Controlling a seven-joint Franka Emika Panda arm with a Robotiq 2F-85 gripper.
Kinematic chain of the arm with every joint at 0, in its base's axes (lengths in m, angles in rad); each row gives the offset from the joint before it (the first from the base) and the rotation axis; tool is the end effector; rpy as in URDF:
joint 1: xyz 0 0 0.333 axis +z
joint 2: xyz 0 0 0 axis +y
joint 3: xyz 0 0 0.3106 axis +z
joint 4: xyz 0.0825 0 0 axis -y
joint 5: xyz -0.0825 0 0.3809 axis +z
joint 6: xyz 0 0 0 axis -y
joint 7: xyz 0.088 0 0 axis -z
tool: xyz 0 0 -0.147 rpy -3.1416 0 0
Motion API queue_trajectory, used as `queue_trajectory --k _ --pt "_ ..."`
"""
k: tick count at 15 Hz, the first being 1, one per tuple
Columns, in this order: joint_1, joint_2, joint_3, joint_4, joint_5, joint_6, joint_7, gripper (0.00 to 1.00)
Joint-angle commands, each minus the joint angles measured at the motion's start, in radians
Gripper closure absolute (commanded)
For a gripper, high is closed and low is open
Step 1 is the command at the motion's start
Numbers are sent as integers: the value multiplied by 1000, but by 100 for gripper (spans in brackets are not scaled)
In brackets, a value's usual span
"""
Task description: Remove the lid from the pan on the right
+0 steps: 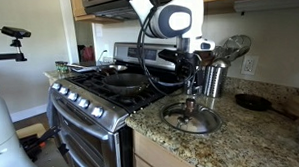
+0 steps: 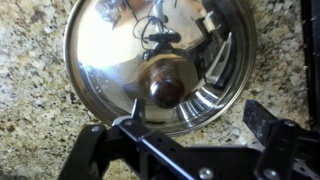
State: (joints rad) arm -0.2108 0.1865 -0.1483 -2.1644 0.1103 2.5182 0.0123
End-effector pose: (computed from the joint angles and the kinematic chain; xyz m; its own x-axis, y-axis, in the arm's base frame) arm 0.5425 -0.2018 0.2846 0.8856 -0.4335 0.1667 -0.4309 -0.9008 -0.0532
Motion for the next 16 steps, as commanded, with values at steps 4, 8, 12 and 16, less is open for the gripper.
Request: queue_trajectory --k 4,8,12,16 --pt "41 -313 8 -111 -62 -253 -15 0" --pt "51 -313 11 -73 -64 -289 -9 0" --pt "52 -339 16 -92 -66 -298 -9 0" --pt "52 -339 16 -96 -66 -298 -9 0"
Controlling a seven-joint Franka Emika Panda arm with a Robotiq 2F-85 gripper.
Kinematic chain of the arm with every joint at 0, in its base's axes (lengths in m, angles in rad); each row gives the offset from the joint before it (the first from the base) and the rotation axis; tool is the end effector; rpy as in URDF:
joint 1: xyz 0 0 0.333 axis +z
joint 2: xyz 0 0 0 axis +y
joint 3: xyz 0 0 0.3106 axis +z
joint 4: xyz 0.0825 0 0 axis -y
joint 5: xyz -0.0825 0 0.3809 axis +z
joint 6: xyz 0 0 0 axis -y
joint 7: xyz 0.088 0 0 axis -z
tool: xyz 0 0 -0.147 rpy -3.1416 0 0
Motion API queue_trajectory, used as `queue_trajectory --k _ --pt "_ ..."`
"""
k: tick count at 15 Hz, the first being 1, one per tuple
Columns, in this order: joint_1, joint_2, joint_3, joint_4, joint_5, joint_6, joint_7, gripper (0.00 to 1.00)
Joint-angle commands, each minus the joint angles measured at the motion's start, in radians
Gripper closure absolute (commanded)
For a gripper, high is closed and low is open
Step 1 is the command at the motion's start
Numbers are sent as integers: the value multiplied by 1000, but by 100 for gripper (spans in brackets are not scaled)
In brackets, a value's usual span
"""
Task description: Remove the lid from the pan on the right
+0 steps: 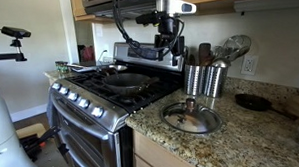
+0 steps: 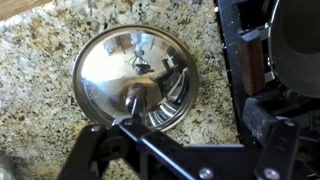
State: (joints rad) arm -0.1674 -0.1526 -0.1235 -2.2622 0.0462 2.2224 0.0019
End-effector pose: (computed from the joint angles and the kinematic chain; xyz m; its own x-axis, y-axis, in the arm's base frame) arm 0.4871 -0.1432 0.3913 0.9429 -0.3142 0.1102 -0.3094 -0.9491 -0.0585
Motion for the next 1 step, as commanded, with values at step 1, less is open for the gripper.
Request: queue_trajectory --k 1 --pt "9 0 -9 2 -2 -3 1 0"
